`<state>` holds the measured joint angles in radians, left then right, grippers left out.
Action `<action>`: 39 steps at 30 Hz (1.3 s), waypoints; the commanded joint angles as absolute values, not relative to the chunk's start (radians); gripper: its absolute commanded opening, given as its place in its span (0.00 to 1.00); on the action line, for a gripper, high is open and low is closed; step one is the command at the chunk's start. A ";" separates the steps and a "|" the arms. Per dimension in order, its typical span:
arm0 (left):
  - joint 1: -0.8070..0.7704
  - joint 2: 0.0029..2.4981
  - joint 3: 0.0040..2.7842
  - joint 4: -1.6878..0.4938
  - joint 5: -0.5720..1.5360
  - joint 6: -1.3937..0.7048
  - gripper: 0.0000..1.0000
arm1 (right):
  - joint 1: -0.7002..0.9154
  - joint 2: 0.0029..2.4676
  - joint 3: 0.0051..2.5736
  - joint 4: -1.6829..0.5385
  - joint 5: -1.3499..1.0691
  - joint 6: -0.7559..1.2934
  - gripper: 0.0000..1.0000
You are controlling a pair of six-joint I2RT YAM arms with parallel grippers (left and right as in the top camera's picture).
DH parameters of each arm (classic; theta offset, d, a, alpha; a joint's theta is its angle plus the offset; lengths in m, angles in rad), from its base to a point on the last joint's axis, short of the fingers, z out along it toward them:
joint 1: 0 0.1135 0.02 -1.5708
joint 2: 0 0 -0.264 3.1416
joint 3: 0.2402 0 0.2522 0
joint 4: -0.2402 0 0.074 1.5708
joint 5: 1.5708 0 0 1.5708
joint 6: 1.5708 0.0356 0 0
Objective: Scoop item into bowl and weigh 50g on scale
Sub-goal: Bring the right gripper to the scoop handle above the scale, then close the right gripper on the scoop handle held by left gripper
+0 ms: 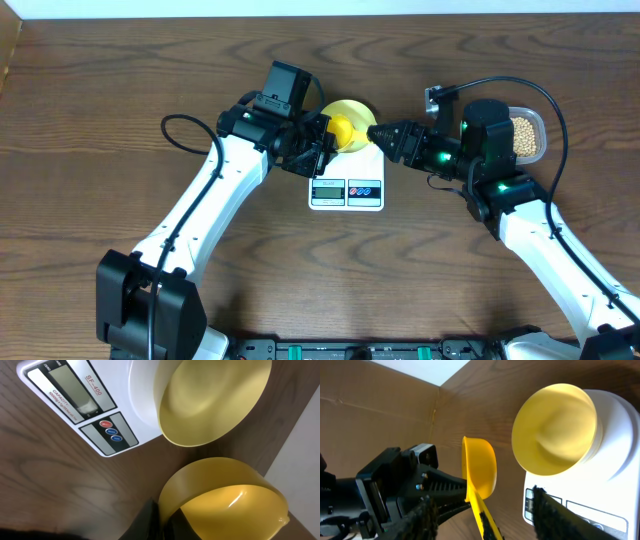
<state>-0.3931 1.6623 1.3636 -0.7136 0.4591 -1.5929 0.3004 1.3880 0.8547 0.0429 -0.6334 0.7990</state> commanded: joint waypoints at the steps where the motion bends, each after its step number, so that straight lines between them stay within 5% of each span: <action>1: -0.394 1.651 1.367 -0.716 0.464 -1.556 0.07 | 0.307 1.390 0.871 0.045 -0.629 0.787 0.54; 13: -0.394 1.651 1.367 -0.715 0.490 -1.516 0.07 | 0.307 1.390 0.871 0.041 -0.630 0.787 0.34; 39: -0.401 1.651 1.367 -0.693 0.486 -1.528 0.07 | 0.316 1.390 0.871 0.034 -0.638 0.768 0.25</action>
<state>-0.3950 1.6623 1.3632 -0.6971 0.4736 -1.5368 0.3080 1.3880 0.8547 0.0349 -0.6346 0.7918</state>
